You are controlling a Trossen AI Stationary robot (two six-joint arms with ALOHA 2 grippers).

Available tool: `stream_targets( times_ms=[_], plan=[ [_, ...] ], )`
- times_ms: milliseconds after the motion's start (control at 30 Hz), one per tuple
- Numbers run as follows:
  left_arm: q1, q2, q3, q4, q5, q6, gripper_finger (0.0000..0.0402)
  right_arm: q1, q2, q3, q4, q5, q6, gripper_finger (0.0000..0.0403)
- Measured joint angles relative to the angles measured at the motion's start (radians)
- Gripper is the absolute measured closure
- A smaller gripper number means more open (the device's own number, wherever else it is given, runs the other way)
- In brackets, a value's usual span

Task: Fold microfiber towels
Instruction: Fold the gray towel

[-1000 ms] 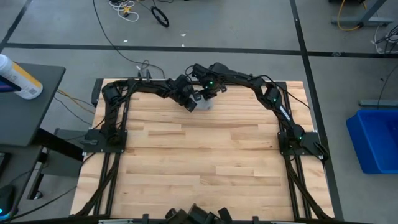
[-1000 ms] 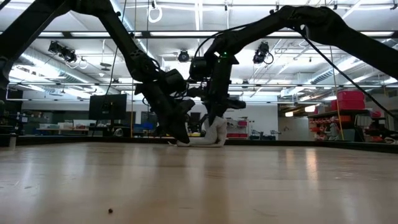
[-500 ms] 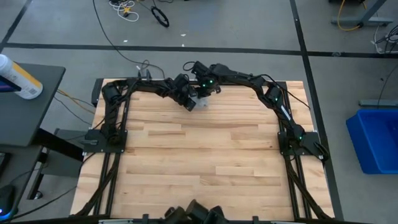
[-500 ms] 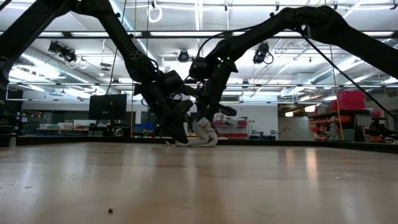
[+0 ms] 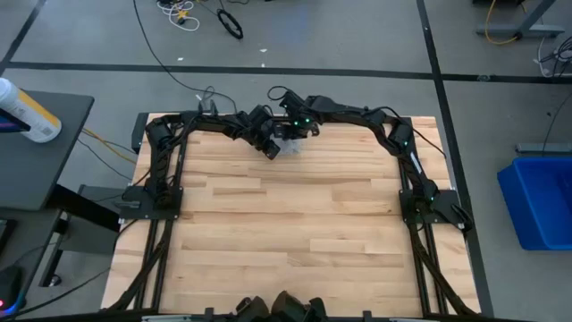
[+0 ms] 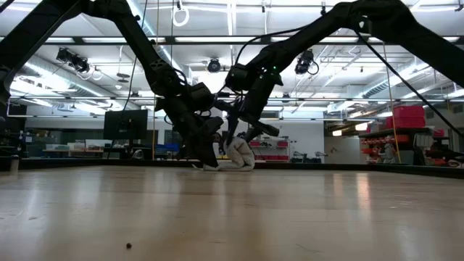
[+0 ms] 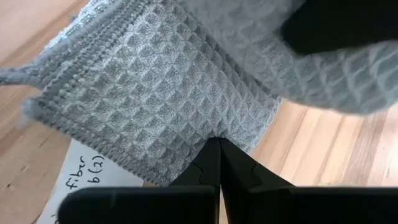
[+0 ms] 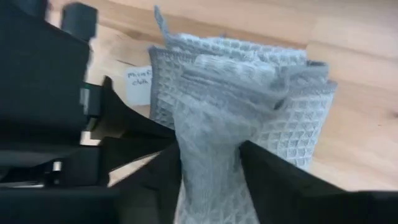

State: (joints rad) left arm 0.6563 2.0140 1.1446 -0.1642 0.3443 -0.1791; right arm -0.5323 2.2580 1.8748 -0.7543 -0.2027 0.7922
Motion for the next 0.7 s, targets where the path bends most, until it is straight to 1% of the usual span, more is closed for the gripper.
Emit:
stream_targets(
  times_ms=[100, 200, 333, 467, 700],
  plan=[
    [0.000, 0.000, 0.000, 0.000, 0.006, 0.008, 0.0402, 0.000, -0.012, -0.001, 0.002, 0.018, -0.005, 0.0210],
    [0.000, 0.000, -0.001, 0.003, 0.007, 0.000, 0.0401, 0.000, -0.012, -0.002, 0.008, 0.008, -0.006, 0.0193],
    [0.004, 0.000, -0.002, 0.020, 0.015, -0.026, 0.0402, 0.005, -0.013, -0.002, 0.053, 0.000, -0.003, 0.0205],
    [0.006, 0.001, -0.003, 0.025, 0.019, -0.032, 0.0402, 0.008, -0.019, -0.002, 0.053, 0.007, 0.004, 0.0221],
    [0.015, -0.009, -0.004, 0.021, 0.021, -0.050, 0.0401, 0.008, -0.033, -0.003, 0.065, 0.013, 0.013, 0.0226]
  ],
)
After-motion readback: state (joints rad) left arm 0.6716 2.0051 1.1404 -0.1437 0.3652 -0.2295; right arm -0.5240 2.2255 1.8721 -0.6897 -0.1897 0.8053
